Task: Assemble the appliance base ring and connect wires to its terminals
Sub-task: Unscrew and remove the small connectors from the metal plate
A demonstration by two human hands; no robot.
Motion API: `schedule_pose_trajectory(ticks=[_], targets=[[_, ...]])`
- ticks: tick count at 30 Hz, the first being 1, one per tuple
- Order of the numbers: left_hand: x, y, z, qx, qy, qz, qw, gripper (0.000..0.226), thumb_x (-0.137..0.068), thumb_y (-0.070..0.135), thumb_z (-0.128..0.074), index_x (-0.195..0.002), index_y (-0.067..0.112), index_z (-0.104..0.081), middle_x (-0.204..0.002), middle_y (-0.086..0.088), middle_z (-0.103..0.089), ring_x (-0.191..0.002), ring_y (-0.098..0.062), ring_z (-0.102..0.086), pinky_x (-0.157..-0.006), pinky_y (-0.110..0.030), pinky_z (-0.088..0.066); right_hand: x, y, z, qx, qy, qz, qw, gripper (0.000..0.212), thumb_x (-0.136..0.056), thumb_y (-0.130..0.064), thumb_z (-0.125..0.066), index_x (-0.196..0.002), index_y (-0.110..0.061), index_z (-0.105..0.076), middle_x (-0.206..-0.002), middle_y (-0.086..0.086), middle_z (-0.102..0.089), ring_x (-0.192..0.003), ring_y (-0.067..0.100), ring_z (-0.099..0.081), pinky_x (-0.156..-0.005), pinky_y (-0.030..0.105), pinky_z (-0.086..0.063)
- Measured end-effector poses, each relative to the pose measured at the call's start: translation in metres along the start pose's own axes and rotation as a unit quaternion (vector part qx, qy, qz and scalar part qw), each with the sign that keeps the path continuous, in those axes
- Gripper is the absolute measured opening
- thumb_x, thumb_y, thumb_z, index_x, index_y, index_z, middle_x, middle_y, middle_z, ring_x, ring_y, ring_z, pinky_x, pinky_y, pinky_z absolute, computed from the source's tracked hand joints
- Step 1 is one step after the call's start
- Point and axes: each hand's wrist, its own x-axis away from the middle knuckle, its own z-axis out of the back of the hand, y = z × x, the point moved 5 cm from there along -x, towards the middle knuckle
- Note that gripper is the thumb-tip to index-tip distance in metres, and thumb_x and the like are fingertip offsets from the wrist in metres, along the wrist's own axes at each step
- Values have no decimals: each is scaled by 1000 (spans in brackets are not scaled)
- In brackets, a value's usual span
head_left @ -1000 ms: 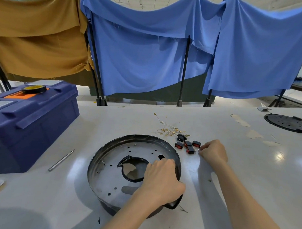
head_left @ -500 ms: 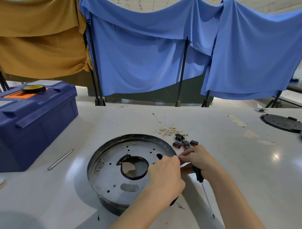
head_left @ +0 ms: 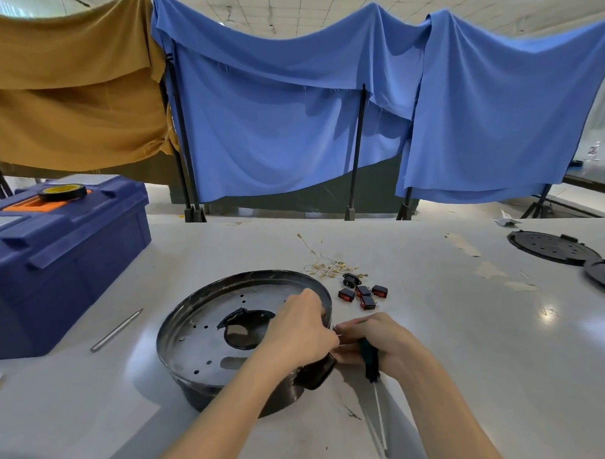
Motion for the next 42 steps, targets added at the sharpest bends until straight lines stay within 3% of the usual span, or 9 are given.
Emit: schedule_pose_trajectory(ticks=[6, 10, 13, 18, 22, 24, 32, 36, 42], targets=[[-7, -3, 21, 96, -4, -13, 995, 7, -69, 8, -68, -66, 8, -63, -60, -6, -37, -56, -17, -30, -52, -32, -25, 6, -4, -13, -128, -52, -1, 990, 10, -92, 8, -50, -97, 11, -58, -79, 27, -70, -57, 33, -70, -44, 32, -56], [-10, 0, 52, 154, 7, 3, 988, 21, -66, 13, -77, -55, 4, -61, -53, -7, -46, -46, -14, -40, -46, -24, -34, 20, -25, -16, -200, -68, 21, 977, 12, -94, 7, -47, -90, 7, -58, -74, 28, -70, -59, 36, -71, -45, 35, -57], [-12, 2, 74, 206, 8, 11, 978, 8, -66, 17, -80, -67, 10, -76, -70, -10, -70, -62, -15, -63, -61, -26, -50, 31, -43, -18, -209, -62, 56, 974, 9, -92, 7, -50, -95, 9, -59, -77, 28, -71, -63, 36, -72, -50, 35, -59], [-9, -2, 91, 273, 28, 12, 962, 8, -68, 20, -81, -73, 15, -77, -70, -2, -73, -69, -14, -69, -57, -22, -51, 51, -66, -22, -200, -51, 115, 972, 8, -90, 7, -54, -95, 10, -59, -81, 28, -71, -66, 35, -73, -50, 32, -58], [-3, -7, 100, 337, 21, 8, 941, 11, -68, 15, -79, -77, 10, -78, -80, -11, -75, -81, -28, -70, -85, -43, -57, 62, -77, -26, -203, -54, 156, 965, 7, -91, 6, -54, -94, 10, -59, -87, 29, -71, -70, 36, -73, -50, 28, -57], [0, -12, 105, 357, 13, 13, 934, 9, -70, 15, -79, -78, 11, -78, -83, -13, -75, -89, -33, -69, -89, -47, -54, 65, -80, -30, -203, -63, 171, 962, 9, -90, 5, -55, -96, 11, -59, -91, 30, -71, -74, 37, -73, -52, 29, -58], [9, -20, 118, 379, 43, 1, 925, 14, -73, 15, -80, -86, 13, -77, -79, -6, -76, -73, -18, -73, -66, -26, -59, 72, -87, -49, -189, -88, 221, 953, 19, -88, 5, -60, -103, 15, -58, -96, 32, -70, -85, 39, -72, -62, 31, -59], [9, -22, 126, 389, 57, 17, 919, 22, -72, 14, -82, -92, 10, -74, -77, -9, -75, -69, -20, -73, -54, -23, -56, 71, -86, -56, -197, -96, 225, 949, 20, -88, 5, -60, -104, 16, -58, -96, 30, -70, -85, 38, -72, -63, 30, -59], [6, -33, 130, 394, 67, 32, 916, 18, -77, 15, -77, -94, 9, -73, -77, -10, -75, -68, -20, -73, -52, -23, -55, 63, -81, -66, -246, -110, 205, 941, 22, -87, 6, -60, -107, 15, -56, -100, 32, -69, -90, 39, -71, -66, 32, -60]])
